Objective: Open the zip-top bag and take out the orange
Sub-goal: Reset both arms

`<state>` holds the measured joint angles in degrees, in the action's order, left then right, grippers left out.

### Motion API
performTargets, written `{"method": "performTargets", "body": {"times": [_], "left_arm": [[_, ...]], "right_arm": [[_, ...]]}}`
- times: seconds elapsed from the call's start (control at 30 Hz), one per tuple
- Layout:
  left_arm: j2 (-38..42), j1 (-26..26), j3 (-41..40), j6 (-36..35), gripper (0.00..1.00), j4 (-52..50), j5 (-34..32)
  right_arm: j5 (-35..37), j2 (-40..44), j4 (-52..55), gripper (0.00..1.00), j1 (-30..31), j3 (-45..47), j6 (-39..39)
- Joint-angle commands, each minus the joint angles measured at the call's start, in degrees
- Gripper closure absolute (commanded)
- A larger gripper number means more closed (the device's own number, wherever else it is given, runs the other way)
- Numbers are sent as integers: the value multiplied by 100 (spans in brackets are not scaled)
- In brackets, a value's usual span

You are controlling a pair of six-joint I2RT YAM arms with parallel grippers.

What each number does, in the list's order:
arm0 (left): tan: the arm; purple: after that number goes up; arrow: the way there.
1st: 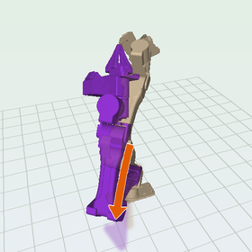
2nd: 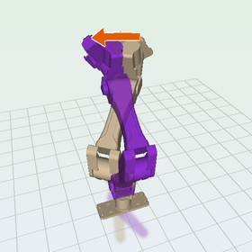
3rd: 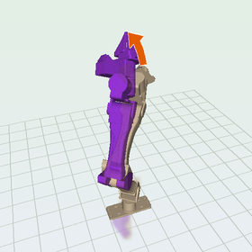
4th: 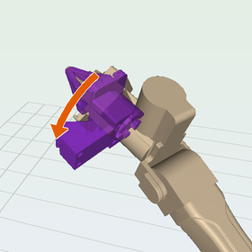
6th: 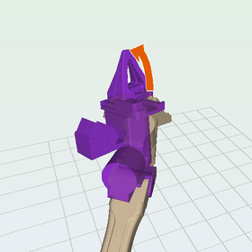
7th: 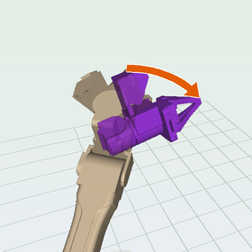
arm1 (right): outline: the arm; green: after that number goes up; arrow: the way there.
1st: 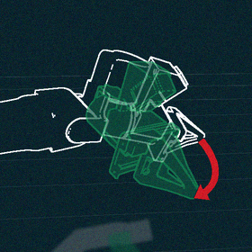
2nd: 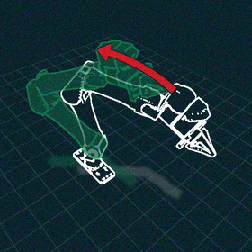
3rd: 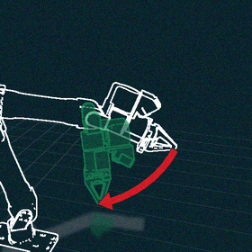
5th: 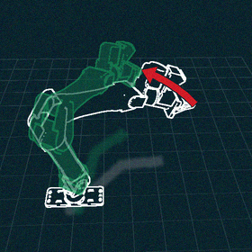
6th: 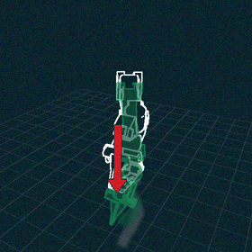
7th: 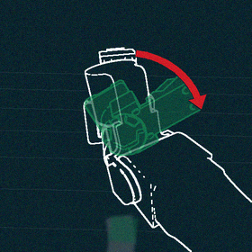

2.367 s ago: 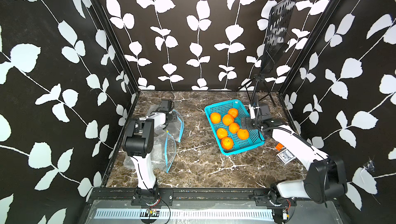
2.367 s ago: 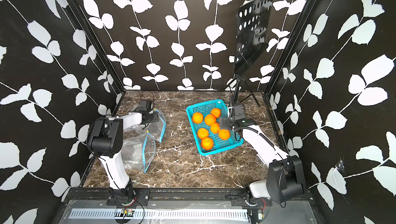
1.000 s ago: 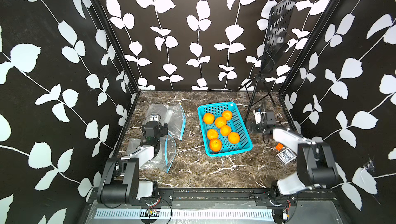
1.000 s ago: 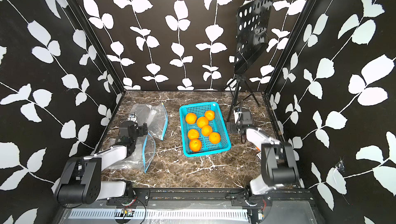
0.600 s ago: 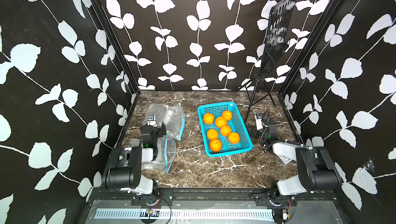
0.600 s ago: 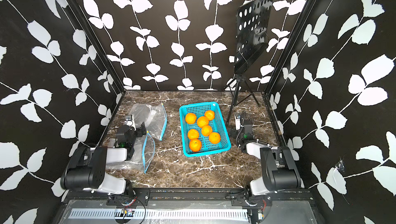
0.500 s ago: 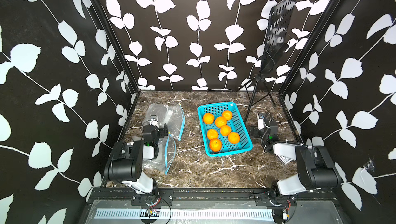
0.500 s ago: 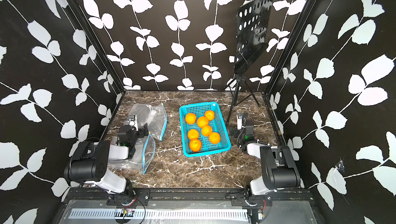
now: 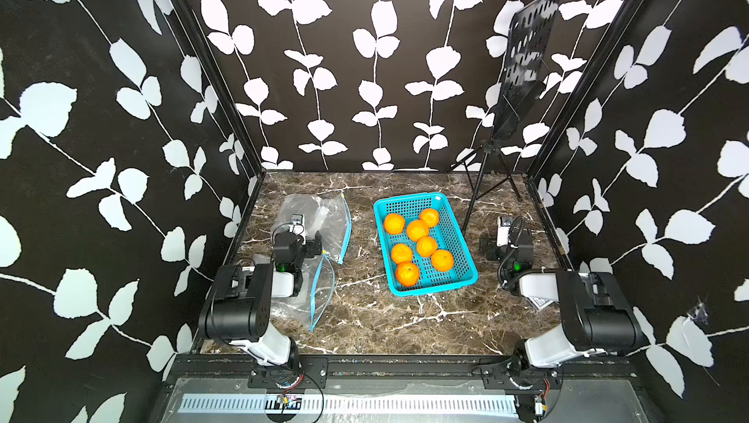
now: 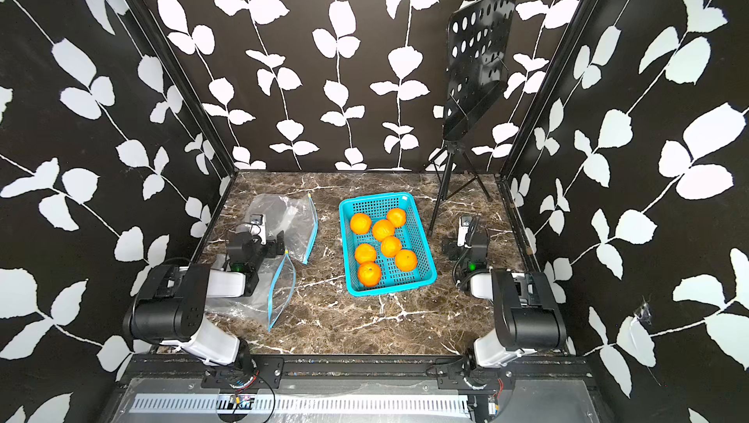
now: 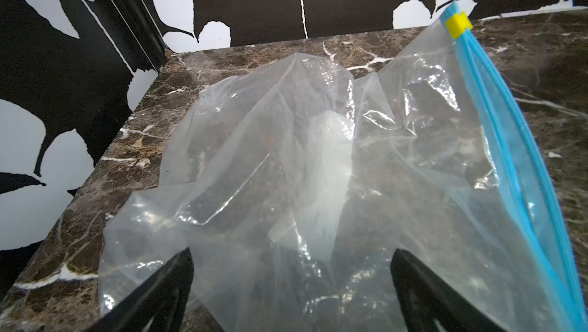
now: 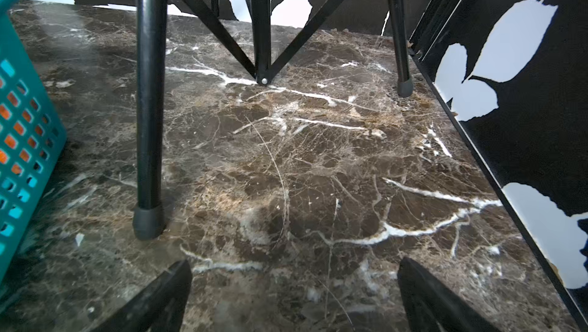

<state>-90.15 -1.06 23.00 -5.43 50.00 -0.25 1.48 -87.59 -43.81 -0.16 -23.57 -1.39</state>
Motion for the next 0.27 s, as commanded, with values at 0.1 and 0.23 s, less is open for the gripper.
{"method": "performTargets", "body": {"times": [0.1,0.23], "left_arm": [[103,-34,150,-108,1,-166,92],[128,-34,83,-107,1,-73,101]], "right_arm": [[129,22,-418,1,50,21,83],[141,21,-385,1,83,15,44]]}}
